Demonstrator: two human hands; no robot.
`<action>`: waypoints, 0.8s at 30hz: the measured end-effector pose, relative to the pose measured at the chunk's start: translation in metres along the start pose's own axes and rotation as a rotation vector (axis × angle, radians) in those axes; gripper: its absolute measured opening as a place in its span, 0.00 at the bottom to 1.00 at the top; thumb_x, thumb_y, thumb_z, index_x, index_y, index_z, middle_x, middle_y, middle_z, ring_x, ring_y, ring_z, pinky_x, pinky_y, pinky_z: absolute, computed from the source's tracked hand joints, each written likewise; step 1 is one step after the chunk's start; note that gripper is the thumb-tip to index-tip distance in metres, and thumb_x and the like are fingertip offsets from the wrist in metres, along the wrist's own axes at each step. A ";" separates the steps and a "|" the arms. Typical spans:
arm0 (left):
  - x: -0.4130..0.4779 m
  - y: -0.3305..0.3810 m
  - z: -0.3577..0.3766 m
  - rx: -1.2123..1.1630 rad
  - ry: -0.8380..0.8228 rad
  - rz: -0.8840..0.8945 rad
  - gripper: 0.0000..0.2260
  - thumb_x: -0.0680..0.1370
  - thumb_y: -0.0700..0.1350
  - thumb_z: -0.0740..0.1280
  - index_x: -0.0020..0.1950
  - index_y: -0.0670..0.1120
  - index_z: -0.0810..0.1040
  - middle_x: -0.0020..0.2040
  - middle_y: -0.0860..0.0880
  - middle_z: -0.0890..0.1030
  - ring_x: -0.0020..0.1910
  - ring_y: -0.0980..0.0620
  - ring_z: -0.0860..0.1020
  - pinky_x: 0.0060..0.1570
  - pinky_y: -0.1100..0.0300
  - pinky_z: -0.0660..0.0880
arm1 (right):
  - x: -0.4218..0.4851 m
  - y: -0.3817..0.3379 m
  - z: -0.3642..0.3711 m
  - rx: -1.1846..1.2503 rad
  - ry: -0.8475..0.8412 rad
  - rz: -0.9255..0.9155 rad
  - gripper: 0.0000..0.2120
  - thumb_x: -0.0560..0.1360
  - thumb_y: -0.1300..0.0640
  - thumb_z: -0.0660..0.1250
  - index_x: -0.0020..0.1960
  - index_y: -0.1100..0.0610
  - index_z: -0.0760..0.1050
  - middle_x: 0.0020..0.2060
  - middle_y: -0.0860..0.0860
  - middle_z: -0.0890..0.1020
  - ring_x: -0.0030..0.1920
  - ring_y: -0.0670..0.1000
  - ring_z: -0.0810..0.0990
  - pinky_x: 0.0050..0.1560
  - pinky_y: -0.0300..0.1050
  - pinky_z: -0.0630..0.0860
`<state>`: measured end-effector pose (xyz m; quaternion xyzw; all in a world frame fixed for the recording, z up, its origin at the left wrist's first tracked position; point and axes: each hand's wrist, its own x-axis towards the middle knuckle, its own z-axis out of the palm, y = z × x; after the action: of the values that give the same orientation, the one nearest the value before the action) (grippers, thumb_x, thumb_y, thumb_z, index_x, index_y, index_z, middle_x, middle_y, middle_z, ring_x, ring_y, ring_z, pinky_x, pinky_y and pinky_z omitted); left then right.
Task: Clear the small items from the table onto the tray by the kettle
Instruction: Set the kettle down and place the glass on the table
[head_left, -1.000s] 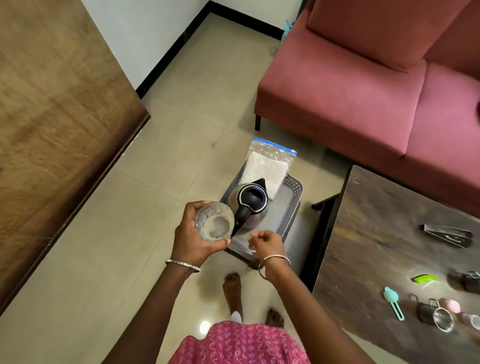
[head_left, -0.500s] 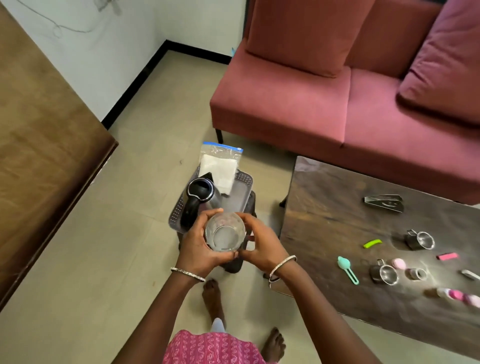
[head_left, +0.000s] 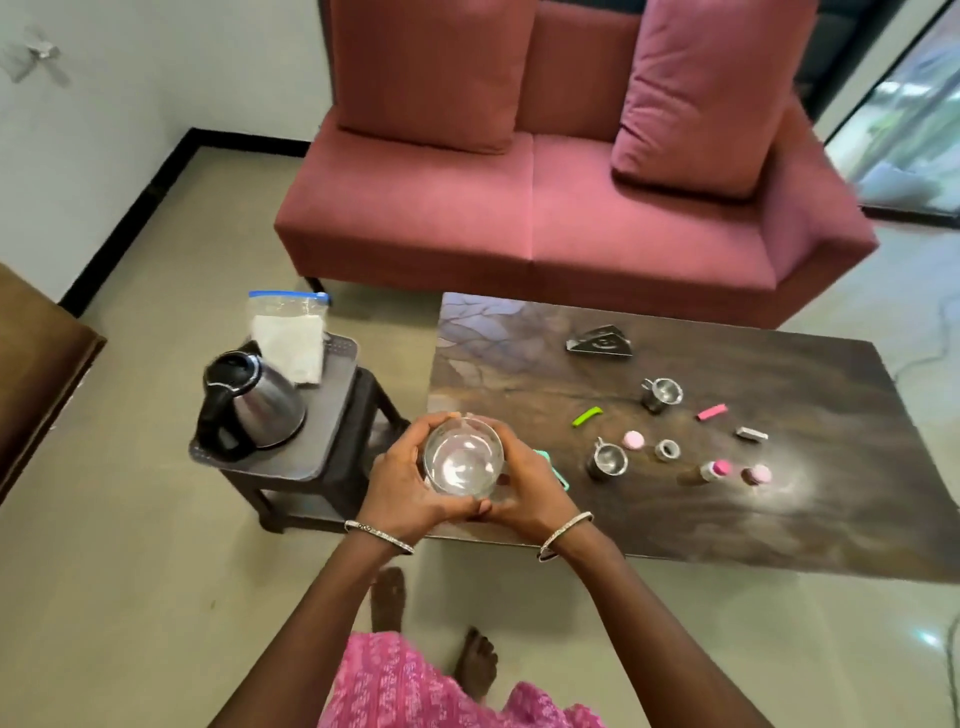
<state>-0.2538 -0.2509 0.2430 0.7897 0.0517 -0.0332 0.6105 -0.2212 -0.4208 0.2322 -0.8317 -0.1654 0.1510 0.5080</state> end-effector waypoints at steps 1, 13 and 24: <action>0.002 0.006 0.013 0.001 -0.033 0.014 0.41 0.51 0.46 0.85 0.63 0.51 0.75 0.55 0.54 0.83 0.55 0.57 0.81 0.58 0.55 0.79 | -0.009 0.004 -0.013 0.001 0.037 0.007 0.43 0.61 0.55 0.82 0.71 0.55 0.68 0.64 0.48 0.78 0.64 0.46 0.78 0.63 0.52 0.76; 0.079 0.061 0.159 0.083 -0.425 0.144 0.44 0.53 0.52 0.85 0.66 0.57 0.71 0.57 0.61 0.80 0.58 0.63 0.78 0.59 0.64 0.76 | -0.055 0.063 -0.154 -0.023 0.387 0.100 0.37 0.56 0.47 0.80 0.64 0.45 0.73 0.56 0.39 0.82 0.57 0.40 0.81 0.57 0.41 0.78; 0.200 0.096 0.284 0.096 -0.546 0.063 0.38 0.59 0.49 0.83 0.65 0.55 0.70 0.62 0.57 0.79 0.61 0.61 0.77 0.62 0.65 0.73 | -0.014 0.143 -0.290 -0.036 0.562 0.260 0.36 0.57 0.52 0.84 0.62 0.49 0.74 0.55 0.41 0.82 0.56 0.39 0.81 0.57 0.39 0.78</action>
<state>-0.0406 -0.5413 0.2401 0.7806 -0.1406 -0.2282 0.5646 -0.0952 -0.7190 0.2320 -0.8640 0.0864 -0.0241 0.4955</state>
